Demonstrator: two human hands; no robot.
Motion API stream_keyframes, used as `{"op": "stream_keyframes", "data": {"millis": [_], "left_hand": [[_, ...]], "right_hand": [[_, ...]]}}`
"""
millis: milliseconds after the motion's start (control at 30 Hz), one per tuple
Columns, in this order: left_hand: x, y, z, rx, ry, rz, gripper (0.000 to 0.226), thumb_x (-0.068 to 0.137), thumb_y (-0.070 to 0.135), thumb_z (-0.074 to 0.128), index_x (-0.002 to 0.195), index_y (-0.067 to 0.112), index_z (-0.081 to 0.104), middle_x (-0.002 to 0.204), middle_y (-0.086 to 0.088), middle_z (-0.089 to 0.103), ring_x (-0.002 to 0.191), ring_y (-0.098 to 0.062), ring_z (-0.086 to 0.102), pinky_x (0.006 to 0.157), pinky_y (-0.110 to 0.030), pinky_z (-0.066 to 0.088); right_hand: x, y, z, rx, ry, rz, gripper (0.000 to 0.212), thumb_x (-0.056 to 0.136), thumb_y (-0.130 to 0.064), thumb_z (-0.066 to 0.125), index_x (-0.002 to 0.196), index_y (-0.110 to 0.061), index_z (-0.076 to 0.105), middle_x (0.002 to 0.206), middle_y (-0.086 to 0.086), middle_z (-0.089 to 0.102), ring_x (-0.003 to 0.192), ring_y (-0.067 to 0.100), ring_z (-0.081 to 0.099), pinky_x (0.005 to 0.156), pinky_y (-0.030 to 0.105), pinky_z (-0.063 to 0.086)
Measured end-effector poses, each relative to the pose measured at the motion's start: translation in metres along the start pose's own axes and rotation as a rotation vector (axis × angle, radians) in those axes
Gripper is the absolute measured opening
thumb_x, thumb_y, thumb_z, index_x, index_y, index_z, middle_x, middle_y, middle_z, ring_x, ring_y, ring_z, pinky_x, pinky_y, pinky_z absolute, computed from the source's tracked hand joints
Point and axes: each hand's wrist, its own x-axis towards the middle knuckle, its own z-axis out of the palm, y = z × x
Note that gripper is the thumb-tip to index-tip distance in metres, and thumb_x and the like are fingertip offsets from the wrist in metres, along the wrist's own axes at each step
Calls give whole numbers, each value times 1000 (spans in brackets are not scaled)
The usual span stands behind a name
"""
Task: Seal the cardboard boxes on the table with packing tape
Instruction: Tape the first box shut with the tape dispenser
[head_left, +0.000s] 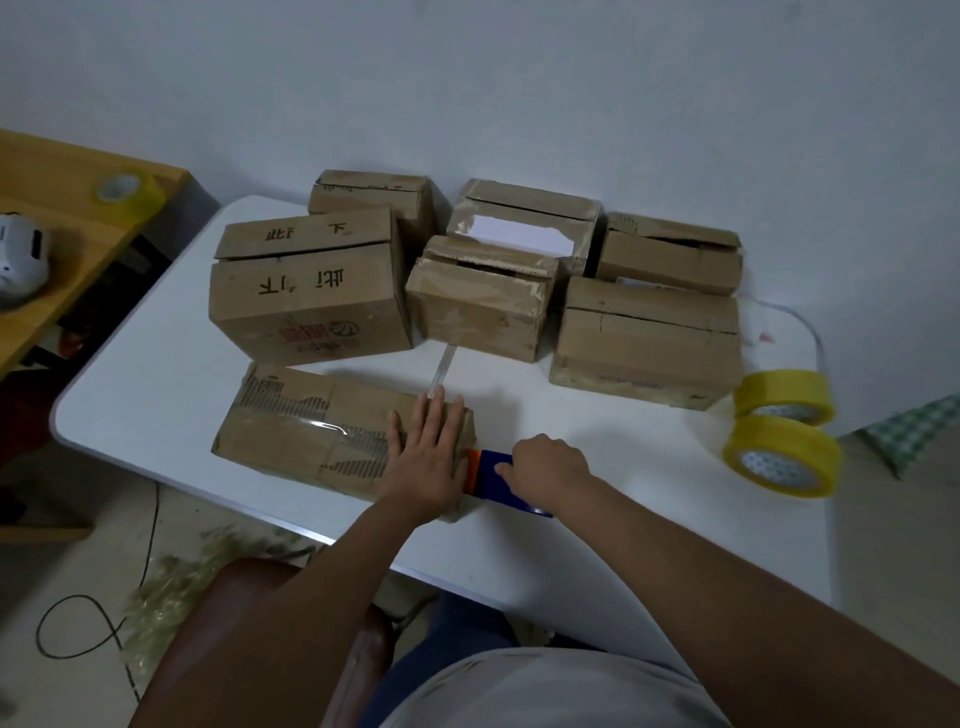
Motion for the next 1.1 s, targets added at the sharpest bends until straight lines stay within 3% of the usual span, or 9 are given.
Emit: {"op": "stream_keyframes", "data": {"millis": [233, 433, 500, 567, 633, 767, 933, 1033, 1100], "left_hand": [[-21, -6, -3, 23, -36, 83, 75, 96, 53, 20, 154, 26, -19, 161, -4, -28, 144, -22, -36, 116, -56, -20], [-39, -9, -15, 10, -52, 123, 107, 85, 70, 46, 148, 33, -33, 154, 0, -42, 143, -21, -37, 113, -52, -25], [-52, -9, -13, -21, -54, 15, 111, 81, 72, 49, 146, 36, -34, 154, 2, -44, 142, -21, -39, 110, -56, -25], [-60, -10, -11, -46, -63, -48, 112, 79, 74, 49, 148, 37, -31, 153, 5, -44, 141, -19, -41, 107, -59, -26], [-60, -11, -11, -56, -76, -47, 113, 78, 76, 49, 149, 36, -30, 152, 5, -45, 141, -18, -41, 107, -61, -26], [-56, -10, -12, -53, -107, -21, 113, 79, 79, 45, 147, 35, -34, 152, 2, -47, 140, -20, -42, 107, -64, -24], [-61, -12, -12, -17, -148, -8, 115, 82, 65, 53, 142, 36, -40, 151, 0, -47, 141, -24, -40, 107, -66, -24], [-73, -16, -11, -11, -166, 88, 116, 81, 60, 58, 146, 37, -35, 151, 3, -47, 139, -21, -43, 106, -65, -27], [-81, -20, -10, 27, -166, 178, 115, 80, 57, 60, 149, 36, -31, 155, 3, -42, 141, -20, -41, 107, -65, -25]], "right_hand": [[16, 48, -23, -156, 13, 236, 28, 98, -28, 45, 116, -10, 58, 117, 8, 62, 105, 27, 60, 76, 33, 40], [23, 47, 15, -26, 134, 200, 49, 101, -44, 42, 129, -4, 41, 88, 5, 65, 89, 26, 67, 57, 30, 41], [20, 44, 27, 55, 121, 192, 43, 99, -41, 47, 121, -4, 48, 87, 4, 62, 94, 27, 65, 64, 33, 45], [13, 42, 28, 53, 292, 138, 31, 94, -31, 54, 113, -7, 54, 104, 8, 62, 100, 28, 60, 82, 37, 46], [4, 34, 30, 187, 415, -14, 14, 87, -10, 56, 101, -12, 59, 104, 7, 59, 95, 27, 56, 80, 38, 44], [-7, -11, 40, 380, -148, -402, 31, 87, 8, 42, 93, -7, 68, 107, 11, 66, 99, 23, 59, 82, 26, 43], [20, -38, 49, 225, -268, -338, 38, 94, -7, 47, 132, 0, 44, 135, 19, 40, 118, 35, 47, 97, 31, 41], [25, -20, 44, 257, -207, -227, 12, 94, -3, 45, 89, -11, 53, 108, 17, 50, 103, 35, 54, 81, 34, 44], [25, -7, 44, 258, -220, -212, 22, 95, -4, 46, 75, -7, 56, 96, 19, 58, 98, 37, 58, 82, 40, 47]]}}
